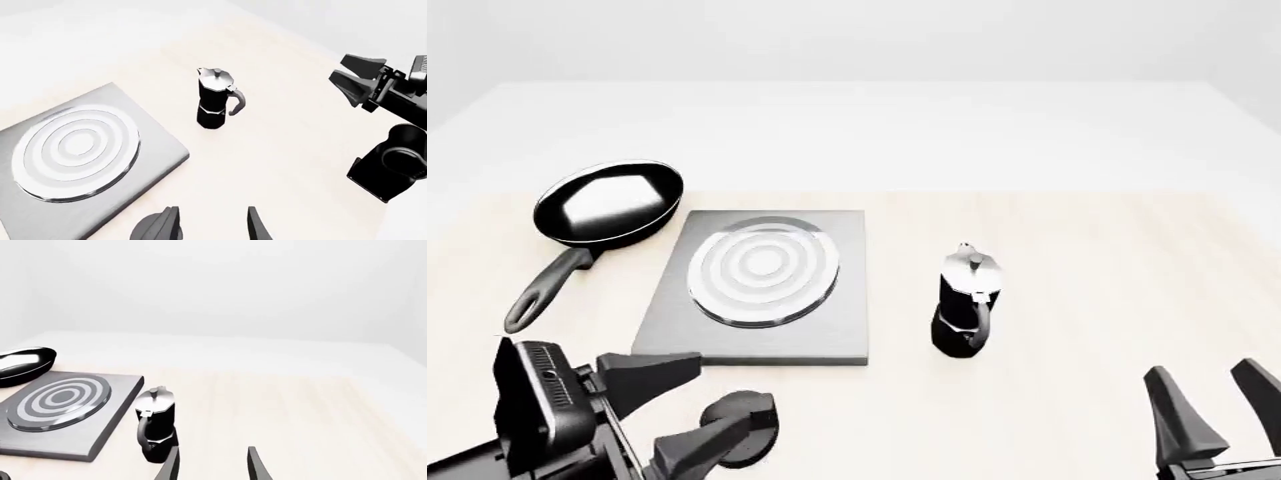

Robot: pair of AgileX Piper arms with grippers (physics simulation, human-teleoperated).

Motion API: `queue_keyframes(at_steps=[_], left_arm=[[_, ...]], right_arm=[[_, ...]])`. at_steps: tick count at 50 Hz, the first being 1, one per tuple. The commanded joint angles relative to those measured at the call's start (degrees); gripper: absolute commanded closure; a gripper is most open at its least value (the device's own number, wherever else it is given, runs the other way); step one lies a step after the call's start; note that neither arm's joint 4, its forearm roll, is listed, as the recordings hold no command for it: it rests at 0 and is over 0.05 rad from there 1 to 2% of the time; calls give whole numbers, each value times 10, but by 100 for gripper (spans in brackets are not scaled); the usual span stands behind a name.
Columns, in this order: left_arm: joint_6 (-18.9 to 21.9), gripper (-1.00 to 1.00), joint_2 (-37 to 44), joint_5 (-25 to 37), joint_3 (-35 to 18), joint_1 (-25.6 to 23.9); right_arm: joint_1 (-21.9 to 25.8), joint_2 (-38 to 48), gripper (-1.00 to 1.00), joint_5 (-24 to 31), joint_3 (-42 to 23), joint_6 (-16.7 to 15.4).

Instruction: Turn on the stove and put the frying pan on it.

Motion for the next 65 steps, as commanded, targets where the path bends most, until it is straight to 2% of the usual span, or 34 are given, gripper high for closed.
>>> queue_keyframes(at_steps=[1,6,11,15,20,23,27,31,32,34,37,48,65], left_arm=[[28,-100,-94,121,-56,54],[32,-100,-111,147,-71,85],[48,-100,-126,174,-88,144],[42,-100,-127,192,-101,175],[63,-100,-127,219,-132,228],[43,-100,-114,231,-152,260],[57,-100,-97,228,-157,297],[40,-100,-73,227,-159,329],[71,-100,-69,223,-158,344],[60,-100,-60,227,-158,351],[70,-100,-51,225,-159,367],[139,-100,19,200,-180,472],[196,-100,157,122,-206,574]], right_arm=[[3,0,-100,-1,-4,2],[4,0,-100,-1,-4,1],[7,0,-100,0,-5,0],[8,0,-100,1,-8,0],[9,0,-100,7,-15,2],[11,0,-100,9,-20,2],[11,0,-100,8,-19,1],[12,1,-100,5,-14,0],[13,1,-100,7,-16,1],[13,1,-100,7,-17,2],[13,1,-100,7,-17,1],[18,1,-100,5,-15,2],[20,1,-100,3,-18,9]])
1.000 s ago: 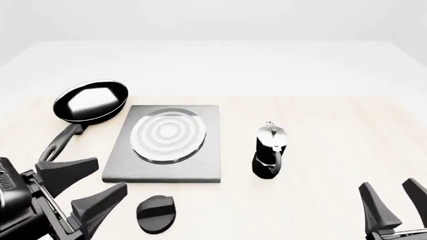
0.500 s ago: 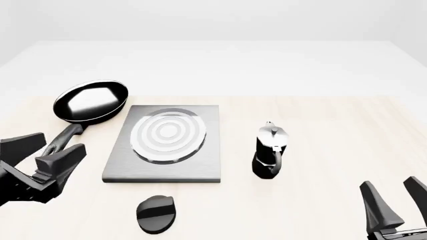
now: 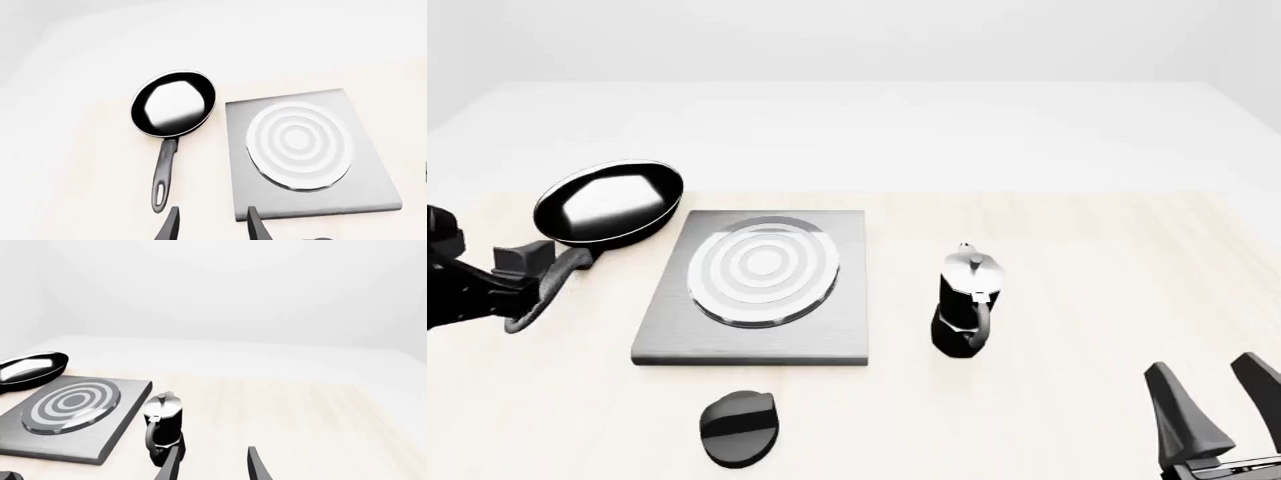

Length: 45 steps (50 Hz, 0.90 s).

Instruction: Turn on the stove and put the frying pan on it.

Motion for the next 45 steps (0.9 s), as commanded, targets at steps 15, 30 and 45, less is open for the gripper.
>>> queue_keyframes(at_steps=[15,30,45], left_arm=[[74,-100,200,-100,-64,113],[102,-100,296,-152,-81,138],[126,-100,397,-210,-107,141]], right_arm=[[3,0,-100,1,-1,0],[1,0,-100,9,-6,-7],[-1,2,-100,18,-14,-19]])
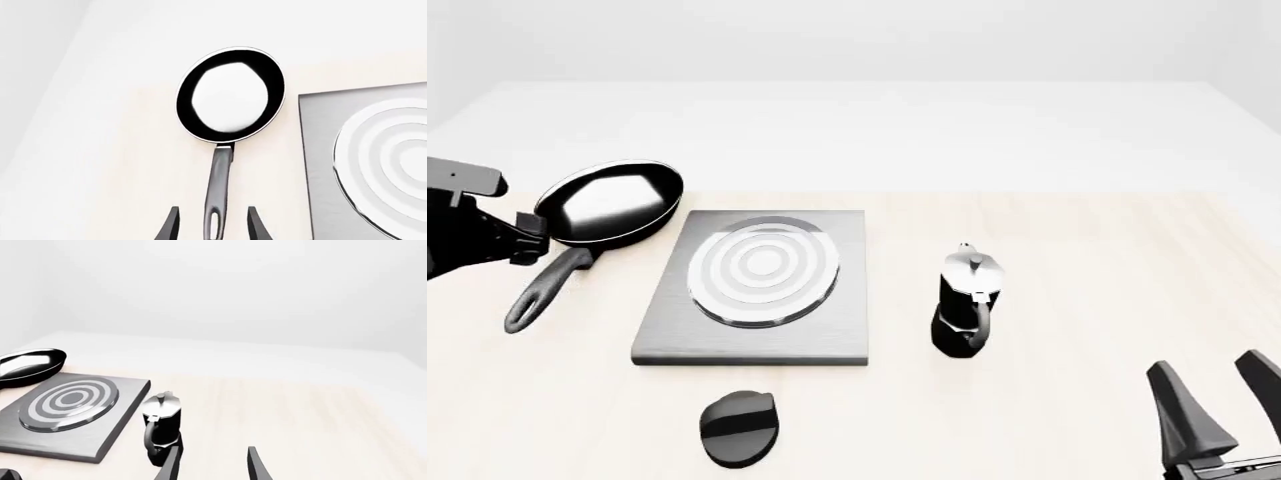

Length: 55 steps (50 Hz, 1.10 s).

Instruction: Turn on the stove and put the frying pan on it.

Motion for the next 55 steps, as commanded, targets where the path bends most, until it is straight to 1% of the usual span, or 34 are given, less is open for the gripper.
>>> queue_keyframes(at_steps=[1,5,13,16,24,35,45,49,55], left_arm=[[15,-100,78,-43,-22,8],[19,-100,103,-60,-26,7],[25,-100,142,-98,-18,6],[23,-100,159,-112,-17,7],[29,-100,203,-144,-19,11],[37,-100,226,-161,-17,18],[47,-100,243,-178,-11,27],[53,-100,262,-189,-12,33],[54,-100,277,-199,-12,38]], right_arm=[[-1,2,-100,3,-2,-7],[1,0,-100,8,-5,-9],[3,8,-100,1,-4,-15],[3,3,-100,11,-9,-16],[0,3,-100,11,-6,-18],[0,8,-100,3,-2,-18],[-1,1,-100,11,-4,-18],[-1,0,-100,13,-6,-18],[-1,2,-100,14,-8,-19]])
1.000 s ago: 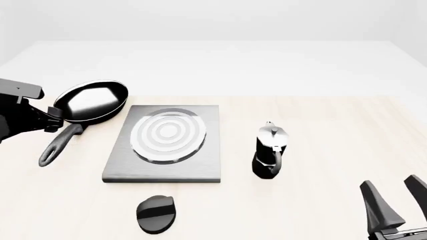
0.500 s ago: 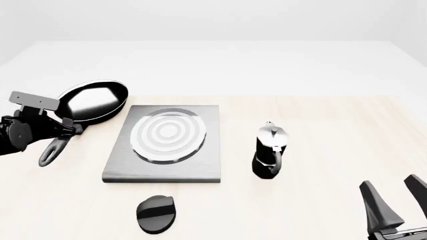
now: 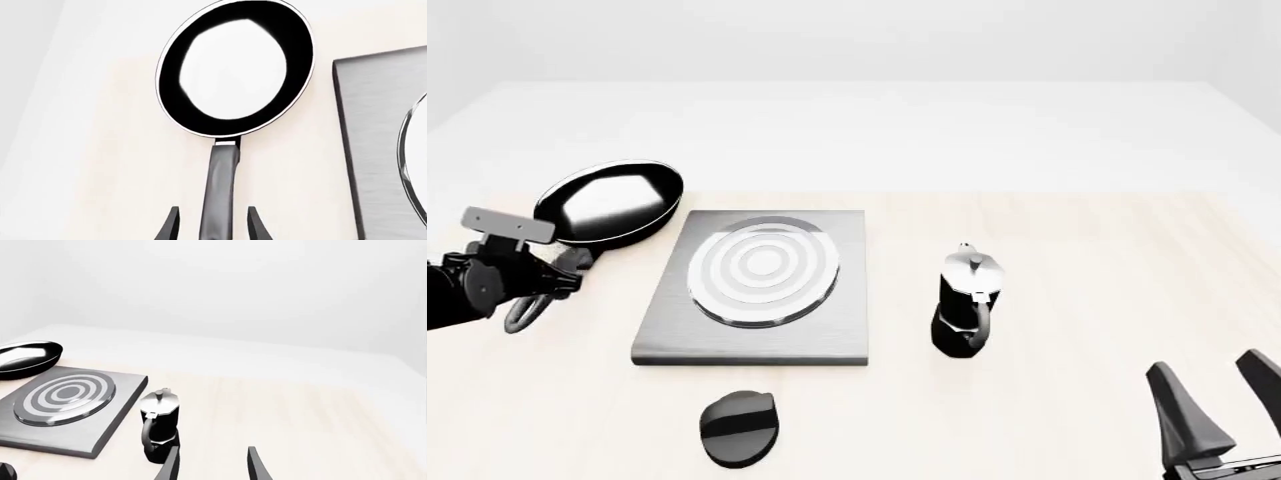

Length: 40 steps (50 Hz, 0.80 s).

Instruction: Turn on the stove and put the frying pan on it.

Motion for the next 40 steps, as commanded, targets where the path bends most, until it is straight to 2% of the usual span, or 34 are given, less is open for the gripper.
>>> queue_keyframes(at_steps=[1,21,38,39,40], left_arm=[[10,-100,33,-22,1,11],[14,-100,83,-56,-2,10],[19,-100,89,-69,7,8],[21,100,84,-71,9,8],[20,100,84,-69,8,9]], right_arm=[[-1,0,-100,3,-3,0],[-2,1,-100,2,-1,0],[-2,-1,-100,6,-4,-2],[-2,-1,-100,6,-4,-1],[-2,-1,-100,6,-4,-1]])
